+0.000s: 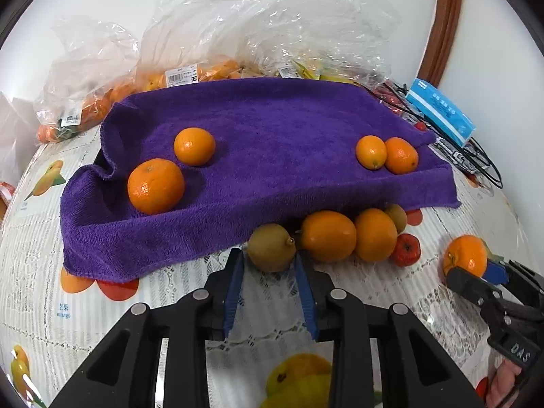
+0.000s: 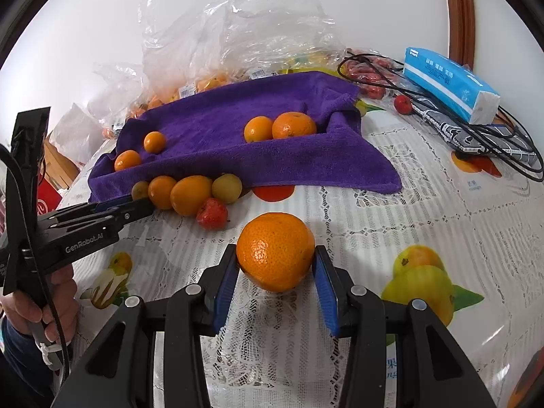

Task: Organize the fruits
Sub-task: 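Grasp a small greenish-yellow fruit with the left tool while the right tool holds its orange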

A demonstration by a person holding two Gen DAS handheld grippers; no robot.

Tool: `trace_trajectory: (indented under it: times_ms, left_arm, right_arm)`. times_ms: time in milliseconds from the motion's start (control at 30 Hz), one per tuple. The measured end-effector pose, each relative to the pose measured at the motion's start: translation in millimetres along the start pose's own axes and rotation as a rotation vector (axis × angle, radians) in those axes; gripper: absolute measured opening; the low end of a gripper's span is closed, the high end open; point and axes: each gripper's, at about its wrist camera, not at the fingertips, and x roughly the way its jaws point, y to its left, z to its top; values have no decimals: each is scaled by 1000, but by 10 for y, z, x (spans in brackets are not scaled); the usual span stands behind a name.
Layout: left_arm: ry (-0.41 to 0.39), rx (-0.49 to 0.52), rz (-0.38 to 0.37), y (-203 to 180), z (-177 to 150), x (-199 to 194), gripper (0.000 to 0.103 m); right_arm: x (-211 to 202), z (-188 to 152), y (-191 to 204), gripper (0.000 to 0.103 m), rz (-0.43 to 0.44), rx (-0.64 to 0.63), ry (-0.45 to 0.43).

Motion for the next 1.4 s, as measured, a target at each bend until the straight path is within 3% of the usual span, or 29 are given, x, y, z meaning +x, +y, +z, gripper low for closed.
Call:
trace_trajectory:
  times_ms: [100,367,500,600,667,733,900,1133,1400]
  left_arm:
    - [-6,9,12,-33,-3,-1,27]
    - [2,-28,32,114,-44,-50,27]
    - [-3,-19,45,80,-11,6,38]
    - [-2,-17,61,58,11,37,38]
    - [-4,-29,59,71,21,42,36]
    - [-9,-56,58,119,26,38,27]
    - [-19,-111,13,221,-1,15,27]
    - [-7,-65,31,139,-41,-14,27]
    - [-4,-80,5,149,-48,-30,27]
  right_arm:
    - [-2,-2,10,44,-3,-2,2]
    - [9,-1,6,44,1,3,7]
    - [29,-2,14,44,0,0,15]
    - [28,-4,16,44,0,2,15]
    - [27,1,14,44,4,5,16]
    - [26,1,20,44,4,5,16]
    - [28,3,20,44,-3,0,17]
    - [15,-2,36,43,-14,-2,13]
    - [-21,-9,37,43,-3,-2,1]
